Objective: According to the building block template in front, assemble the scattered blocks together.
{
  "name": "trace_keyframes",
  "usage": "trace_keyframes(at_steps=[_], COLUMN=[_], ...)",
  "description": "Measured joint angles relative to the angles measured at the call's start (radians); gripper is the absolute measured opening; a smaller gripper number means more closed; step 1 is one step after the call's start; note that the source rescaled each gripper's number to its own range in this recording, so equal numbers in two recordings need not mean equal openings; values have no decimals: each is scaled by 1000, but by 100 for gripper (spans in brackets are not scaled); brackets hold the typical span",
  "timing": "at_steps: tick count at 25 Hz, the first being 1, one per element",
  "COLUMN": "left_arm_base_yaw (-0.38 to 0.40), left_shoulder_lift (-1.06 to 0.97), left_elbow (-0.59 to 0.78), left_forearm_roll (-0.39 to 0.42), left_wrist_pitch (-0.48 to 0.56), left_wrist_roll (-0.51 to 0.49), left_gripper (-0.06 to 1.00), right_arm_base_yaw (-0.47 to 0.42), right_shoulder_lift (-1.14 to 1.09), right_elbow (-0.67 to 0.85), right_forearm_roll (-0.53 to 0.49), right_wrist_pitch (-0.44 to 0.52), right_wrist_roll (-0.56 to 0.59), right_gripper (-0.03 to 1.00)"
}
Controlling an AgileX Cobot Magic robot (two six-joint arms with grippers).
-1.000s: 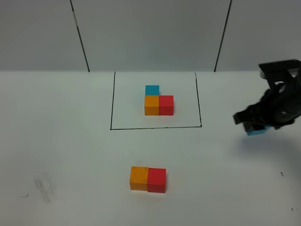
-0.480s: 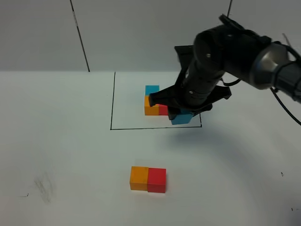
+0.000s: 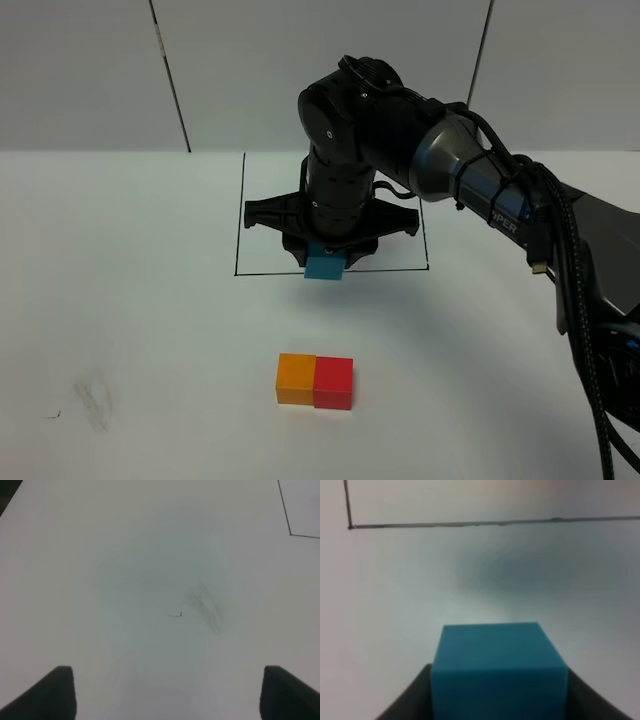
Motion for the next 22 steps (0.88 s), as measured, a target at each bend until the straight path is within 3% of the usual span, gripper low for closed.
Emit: trace_keyframes(at_steps=[8,17,22], left_arm_base_yaw=[0,0,0], left_shoulder_lift=[0,0,0], left_elbow=[0,0,0], left_forearm_roll=[0,0,0], left_wrist_pitch=[0,0,0], left_wrist_roll=[-1,-1,-1], left_gripper=[63,63,63], right_arm_base_yaw=[4,71,92], right_shoulder_lift=[41,69,69], right_elbow=[-1,-1,-1], right_forearm_roll=[28,-65,-67], right_wrist_pitch=[3,4,4], right_wrist_roll=[38,63,65], right_gripper=[0,0,0])
